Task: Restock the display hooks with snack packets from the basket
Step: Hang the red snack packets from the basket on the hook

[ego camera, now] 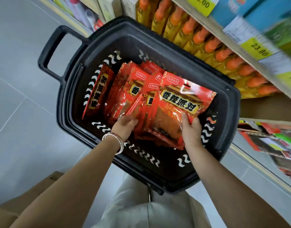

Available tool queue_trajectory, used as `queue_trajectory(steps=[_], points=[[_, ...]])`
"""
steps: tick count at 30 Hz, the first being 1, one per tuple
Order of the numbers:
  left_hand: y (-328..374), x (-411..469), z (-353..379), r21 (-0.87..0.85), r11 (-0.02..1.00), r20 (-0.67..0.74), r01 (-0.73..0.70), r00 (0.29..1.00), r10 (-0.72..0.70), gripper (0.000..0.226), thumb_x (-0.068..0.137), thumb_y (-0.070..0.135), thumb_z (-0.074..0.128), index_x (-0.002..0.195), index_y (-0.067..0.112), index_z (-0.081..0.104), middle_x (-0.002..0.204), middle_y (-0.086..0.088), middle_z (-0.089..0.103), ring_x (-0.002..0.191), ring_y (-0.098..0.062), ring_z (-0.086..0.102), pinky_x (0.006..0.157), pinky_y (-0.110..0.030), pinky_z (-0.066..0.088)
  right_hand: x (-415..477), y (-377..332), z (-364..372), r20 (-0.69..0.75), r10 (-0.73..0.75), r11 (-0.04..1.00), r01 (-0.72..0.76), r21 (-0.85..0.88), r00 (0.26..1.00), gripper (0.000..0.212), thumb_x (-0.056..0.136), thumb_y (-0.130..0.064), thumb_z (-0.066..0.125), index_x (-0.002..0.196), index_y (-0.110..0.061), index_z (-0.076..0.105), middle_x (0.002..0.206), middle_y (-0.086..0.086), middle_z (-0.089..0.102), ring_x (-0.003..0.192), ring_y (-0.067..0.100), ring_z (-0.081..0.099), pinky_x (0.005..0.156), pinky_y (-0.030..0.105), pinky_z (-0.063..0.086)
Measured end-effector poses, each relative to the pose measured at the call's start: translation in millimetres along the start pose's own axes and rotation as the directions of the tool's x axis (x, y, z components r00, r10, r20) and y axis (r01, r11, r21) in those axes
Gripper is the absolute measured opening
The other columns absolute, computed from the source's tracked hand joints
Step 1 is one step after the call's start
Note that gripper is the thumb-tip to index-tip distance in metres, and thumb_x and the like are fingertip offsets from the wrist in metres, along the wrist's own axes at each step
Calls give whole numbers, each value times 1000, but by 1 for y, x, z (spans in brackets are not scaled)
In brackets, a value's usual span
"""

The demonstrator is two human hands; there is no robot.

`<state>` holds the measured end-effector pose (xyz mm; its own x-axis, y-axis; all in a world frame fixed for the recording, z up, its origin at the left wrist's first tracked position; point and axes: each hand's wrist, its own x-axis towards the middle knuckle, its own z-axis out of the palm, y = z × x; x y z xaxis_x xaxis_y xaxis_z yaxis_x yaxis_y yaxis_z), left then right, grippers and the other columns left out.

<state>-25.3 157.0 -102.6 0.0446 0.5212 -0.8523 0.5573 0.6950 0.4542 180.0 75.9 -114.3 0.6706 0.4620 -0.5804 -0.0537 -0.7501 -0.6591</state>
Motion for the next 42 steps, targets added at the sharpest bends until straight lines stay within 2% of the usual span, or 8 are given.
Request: queue_trajectory(steps=[6,9,14,18,22,25,32,42], points=[[23,-20,-7,-161,982,52,-101,993,110,44,63,64,68,97,37,63,85,24,67,79,11,62,67,-6,43,-20,-32,-2,359,129,963,-203,178,924,15,81,-49,68,91,-38,65,100,-14,69,88,1,66,79,28,51],[31,-18,-10,-224,973,28,-58,997,66,47,58,61,72,91,29,64,87,11,72,79,-6,68,71,-19,51,-20,-35,12,495,227,916,-356,184,839,39,72,-58,70,104,-38,62,124,-6,62,112,16,60,98,46,46],[22,-9,-9,-140,989,-166,-41,986,18,15,83,45,64,80,32,59,85,8,67,82,-16,65,82,-39,54,21,-7,17,231,306,907,-356,223,924,52,90,-45,57,134,-18,46,137,6,52,123,24,51,108,47,38],[14,-2,-2,-200,980,-257,-11,966,-41,12,87,28,63,95,19,62,73,3,66,59,-11,67,58,-26,57,50,27,14,102,526,835,-536,124,844,74,85,-46,63,143,-13,32,143,13,43,128,32,46,107,49,38],[4,5,-1,-127,991,-274,49,958,-83,22,86,32,64,104,19,61,89,2,64,79,-17,62,72,-24,48,64,38,20,97,615,783,-621,41,783,87,80,-55,65,145,-10,30,146,13,41,131,34,42,109,48,36],[3,6,-3,-197,979,-286,53,952,-109,16,84,34,66,97,26,60,77,11,62,66,-8,59,53,-18,43,65,37,18,-11,591,806,-591,-7,806,84,74,-52,73,136,-4,41,134,14,52,122,34,50,100,43,44],[9,-12,3,-441,890,-213,114,950,-228,13,83,21,69,94,16,64,98,-12,70,78,-27,67,74,-37,56,41,22,3,53,145,966,-130,-222,988,24,90,-32,62,103,-11,59,104,7,66,103,29,62,76,24,40],[28,-96,3,-348,936,-333,48,927,-172,76,89,67,26,102,2,63,108,-19,65,98,-35,63,93,-46,49,-21,-24,-44,322,-58,955,146,-257,945,54,96,-54,35,119,-12,60,111,8,62,108,26,56,83,28,34]])
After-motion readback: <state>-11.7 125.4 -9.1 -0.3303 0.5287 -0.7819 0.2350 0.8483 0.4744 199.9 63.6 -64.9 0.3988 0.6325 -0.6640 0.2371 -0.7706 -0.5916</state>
